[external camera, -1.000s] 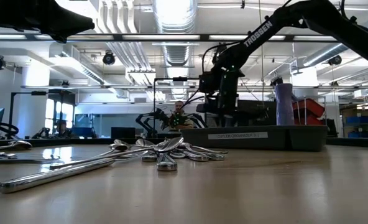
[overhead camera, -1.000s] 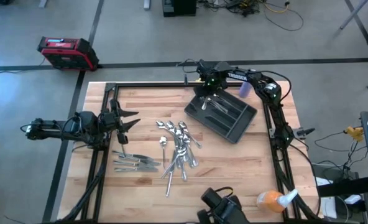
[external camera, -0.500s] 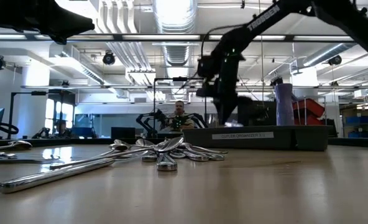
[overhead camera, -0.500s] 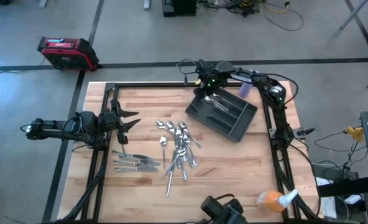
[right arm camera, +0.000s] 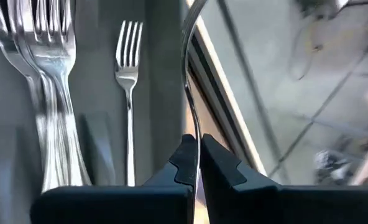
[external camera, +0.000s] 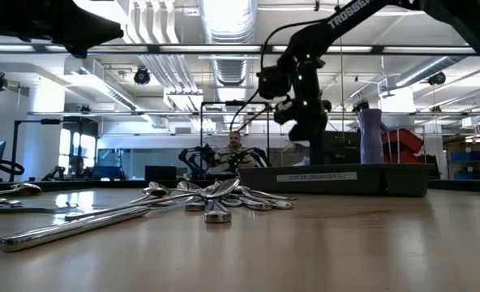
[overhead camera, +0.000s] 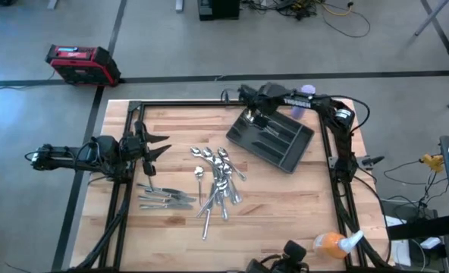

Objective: Sort silverware
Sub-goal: Put the fork into the top left compartment of the silverware tray

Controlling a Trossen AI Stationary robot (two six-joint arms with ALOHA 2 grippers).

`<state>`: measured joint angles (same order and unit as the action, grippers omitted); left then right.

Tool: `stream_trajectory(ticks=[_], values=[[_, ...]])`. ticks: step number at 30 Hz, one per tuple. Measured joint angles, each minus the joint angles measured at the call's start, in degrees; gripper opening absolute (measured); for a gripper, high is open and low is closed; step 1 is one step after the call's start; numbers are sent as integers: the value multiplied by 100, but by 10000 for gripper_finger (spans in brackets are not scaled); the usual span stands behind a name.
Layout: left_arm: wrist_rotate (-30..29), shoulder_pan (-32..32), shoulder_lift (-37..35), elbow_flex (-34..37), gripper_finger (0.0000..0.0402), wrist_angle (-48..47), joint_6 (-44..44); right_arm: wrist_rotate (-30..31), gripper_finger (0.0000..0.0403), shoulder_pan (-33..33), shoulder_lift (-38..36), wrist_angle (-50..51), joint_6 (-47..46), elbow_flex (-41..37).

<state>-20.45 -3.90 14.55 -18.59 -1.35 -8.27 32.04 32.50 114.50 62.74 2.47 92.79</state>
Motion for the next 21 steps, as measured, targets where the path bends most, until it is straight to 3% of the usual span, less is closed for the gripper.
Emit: stream_trajectory(ticks=[6, 15, 21], values=[[0, 0, 11, 0, 119, -4, 16, 314, 0, -148, 6, -424, 93, -908], [0, 0, 23, 2, 119, 119, -83, 400, 2, -171, 4, -1249, 207, -1507], [0, 0, 37, 2, 119, 69, -24, 348, 42, -143, 4, -1514, 205, -1549]])
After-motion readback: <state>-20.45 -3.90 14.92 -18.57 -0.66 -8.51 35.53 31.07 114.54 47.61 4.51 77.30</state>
